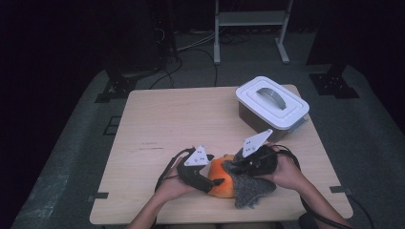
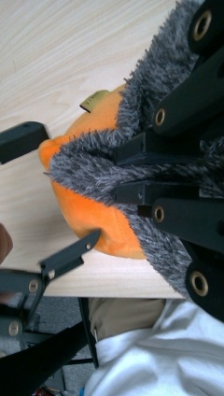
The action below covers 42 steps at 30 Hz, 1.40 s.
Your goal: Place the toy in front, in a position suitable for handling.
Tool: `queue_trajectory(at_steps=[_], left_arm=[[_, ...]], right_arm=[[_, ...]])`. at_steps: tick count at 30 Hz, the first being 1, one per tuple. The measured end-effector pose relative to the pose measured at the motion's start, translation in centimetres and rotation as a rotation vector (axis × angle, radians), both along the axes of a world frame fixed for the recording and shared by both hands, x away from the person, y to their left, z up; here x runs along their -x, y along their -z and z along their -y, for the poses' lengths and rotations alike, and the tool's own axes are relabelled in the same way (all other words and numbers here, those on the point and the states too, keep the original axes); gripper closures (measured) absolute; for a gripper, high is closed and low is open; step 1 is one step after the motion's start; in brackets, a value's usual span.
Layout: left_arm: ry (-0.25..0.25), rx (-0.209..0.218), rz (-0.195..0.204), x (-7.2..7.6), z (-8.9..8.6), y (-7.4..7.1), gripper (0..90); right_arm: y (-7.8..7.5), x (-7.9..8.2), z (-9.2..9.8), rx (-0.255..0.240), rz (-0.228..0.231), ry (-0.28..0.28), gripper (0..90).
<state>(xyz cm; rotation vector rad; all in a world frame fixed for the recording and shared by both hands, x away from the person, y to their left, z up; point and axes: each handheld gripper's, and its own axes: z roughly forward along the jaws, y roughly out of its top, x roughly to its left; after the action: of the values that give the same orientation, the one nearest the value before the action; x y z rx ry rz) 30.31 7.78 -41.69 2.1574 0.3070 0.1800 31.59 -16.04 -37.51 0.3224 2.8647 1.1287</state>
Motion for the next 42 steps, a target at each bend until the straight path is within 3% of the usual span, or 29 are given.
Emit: queue_trajectory(at_steps=[5, 9, 14, 20, 22, 25, 30, 34, 42], left_arm=[[0.009, -0.021, 0.053, 0.5, 0.5, -0.1, 34.9], [0.023, -0.04, 0.101, 0.9, 0.5, -0.2, 36.4], [0.027, -0.055, 0.117, 0.8, 0.0, -0.5, 37.1], [0.024, -0.051, 0.123, 0.8, -0.3, -0.6, 37.1], [0.027, -0.054, 0.133, 0.8, -0.1, -0.6, 37.1], [0.037, -0.064, 0.159, 0.9, 0.0, -0.7, 37.3], [0.043, -0.083, 0.182, 1.0, -0.3, -0.8, 37.5], [0.041, -0.078, 0.171, 0.9, -0.8, -0.6, 37.7], [0.038, -0.065, 0.157, 0.9, -0.7, -0.5, 37.6]], right_arm=[[-0.8, 0.5, 0.2, 0.001, 0.041, 0.001, 81.1], [-1.6, 0.6, -1.0, -0.009, 0.074, -0.028, 81.1], [-1.0, 0.2, -1.1, -0.01, 0.044, -0.026, 81.2], [-0.3, 0.0, 0.9, 0.001, 0.014, 0.012, 81.3], [-0.5, 0.1, 1.4, 0.005, 0.026, 0.018, 81.3], [-0.9, 0.2, 1.4, -0.019, 0.041, 0.021, 81.3], [-1.3, -0.2, 0.6, -0.109, 0.041, 0.009, 81.1], [-0.2, -0.4, 0.7, -0.139, 0.012, 0.013, 80.9], [1.9, 0.3, 3.7, -0.201, -0.024, 0.081, 80.6]])
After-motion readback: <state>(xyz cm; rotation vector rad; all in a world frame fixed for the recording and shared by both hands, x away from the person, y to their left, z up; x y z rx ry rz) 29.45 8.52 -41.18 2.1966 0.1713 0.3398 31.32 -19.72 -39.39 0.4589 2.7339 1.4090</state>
